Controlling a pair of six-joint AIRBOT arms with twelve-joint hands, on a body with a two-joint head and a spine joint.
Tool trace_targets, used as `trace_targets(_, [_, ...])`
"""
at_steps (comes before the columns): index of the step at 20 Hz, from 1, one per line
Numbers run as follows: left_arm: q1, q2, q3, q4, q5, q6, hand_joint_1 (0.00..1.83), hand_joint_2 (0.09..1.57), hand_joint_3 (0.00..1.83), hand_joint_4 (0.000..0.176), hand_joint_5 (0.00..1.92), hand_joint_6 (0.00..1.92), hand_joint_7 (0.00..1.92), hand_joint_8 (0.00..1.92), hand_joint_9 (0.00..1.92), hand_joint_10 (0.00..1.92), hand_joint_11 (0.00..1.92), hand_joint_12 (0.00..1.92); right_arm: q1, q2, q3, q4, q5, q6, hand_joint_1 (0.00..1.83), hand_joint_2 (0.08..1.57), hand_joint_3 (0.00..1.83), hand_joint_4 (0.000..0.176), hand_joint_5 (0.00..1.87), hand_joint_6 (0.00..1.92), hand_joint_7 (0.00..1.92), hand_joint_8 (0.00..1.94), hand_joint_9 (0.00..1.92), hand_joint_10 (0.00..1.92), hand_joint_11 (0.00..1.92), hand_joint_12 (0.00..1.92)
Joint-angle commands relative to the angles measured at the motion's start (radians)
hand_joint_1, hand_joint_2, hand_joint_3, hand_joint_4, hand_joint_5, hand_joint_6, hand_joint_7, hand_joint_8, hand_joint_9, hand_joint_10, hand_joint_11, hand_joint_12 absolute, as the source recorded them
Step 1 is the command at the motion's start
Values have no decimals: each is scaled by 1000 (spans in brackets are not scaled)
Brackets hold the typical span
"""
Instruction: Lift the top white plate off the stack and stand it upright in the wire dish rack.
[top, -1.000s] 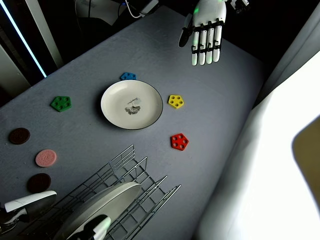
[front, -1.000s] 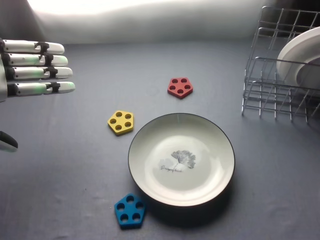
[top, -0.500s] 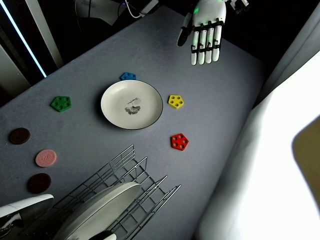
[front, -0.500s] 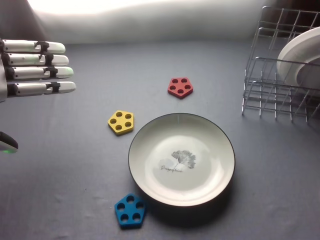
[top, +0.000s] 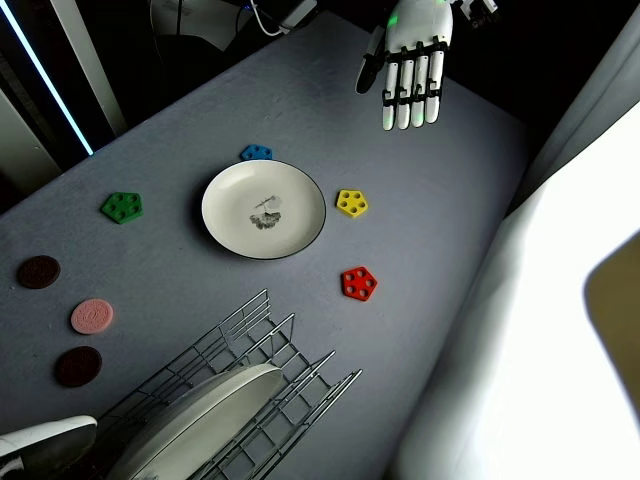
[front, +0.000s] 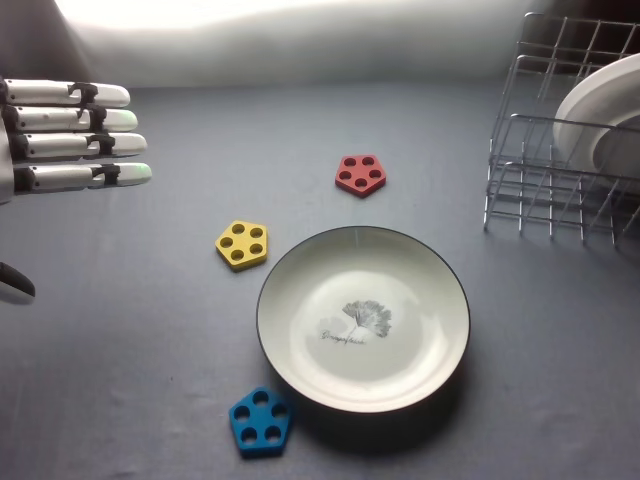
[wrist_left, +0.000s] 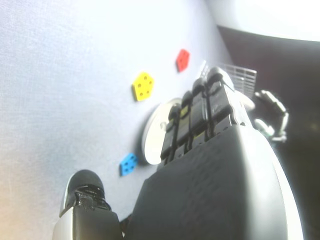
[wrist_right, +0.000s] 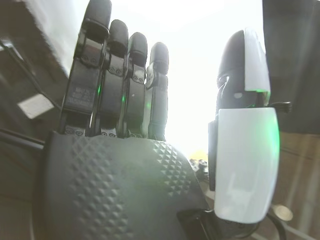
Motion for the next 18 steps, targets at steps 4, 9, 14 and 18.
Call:
trace_targets(4, [-20,14,1,-81,-61,4,79,1016,1,0,24,4,36,5,34,4,59,7,52,24,15,-21,204,5,1053,953,2,3,609,2,613,0,683,0,811,0])
trace_targets(9, [-19,18,-1,-81,-63,4,96,1015,0,0,0,0,16,5,20,6,31,13,99,36,-23,-169,343,11,991,968,5,26,564,0,587,6,595,2,757,2])
trace_targets(14, [-19,19,0,-81,-62,4,72,1022,2,0,0,0,14,3,28,2,38,15,150,58,-104,-245,360,-86,975,997,11,30,458,0,530,0,557,0,731,0])
trace_targets(18, [-19,19,-1,-81,-67,4,55,1029,4,0,0,0,23,2,51,6,63,26,196,75,-214,-293,308,-158,972,962,0,36,455,3,480,0,528,0,659,0])
